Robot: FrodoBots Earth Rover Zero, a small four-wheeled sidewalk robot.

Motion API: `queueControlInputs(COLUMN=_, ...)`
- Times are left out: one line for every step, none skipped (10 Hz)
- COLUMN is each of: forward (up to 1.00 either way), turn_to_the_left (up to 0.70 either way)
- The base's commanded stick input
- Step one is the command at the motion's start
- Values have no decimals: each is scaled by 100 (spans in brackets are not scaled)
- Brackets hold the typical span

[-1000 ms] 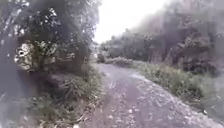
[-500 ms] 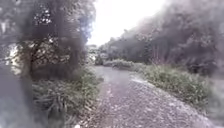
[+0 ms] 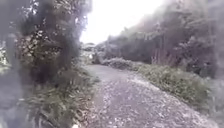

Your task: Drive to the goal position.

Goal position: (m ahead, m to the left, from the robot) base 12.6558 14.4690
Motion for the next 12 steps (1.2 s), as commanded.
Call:
queueControlInputs(forward=70, turn_to_the_left=0)
queueControlInputs(forward=70, turn_to_the_left=0)
queueControlInputs(forward=70, turn_to_the_left=0)
queueControlInputs(forward=70, turn_to_the_left=0)
queueControlInputs(forward=70, turn_to_the_left=0)
queueControlInputs(forward=70, turn_to_the_left=0)
queueControlInputs(forward=70, turn_to_the_left=0)
queueControlInputs(forward=70, turn_to_the_left=0)
queueControlInputs(forward=70, turn_to_the_left=0)
queueControlInputs(forward=70, turn_to_the_left=0)
queueControlInputs(forward=70, turn_to_the_left=0)
queueControlInputs(forward=70, turn_to_the_left=0)
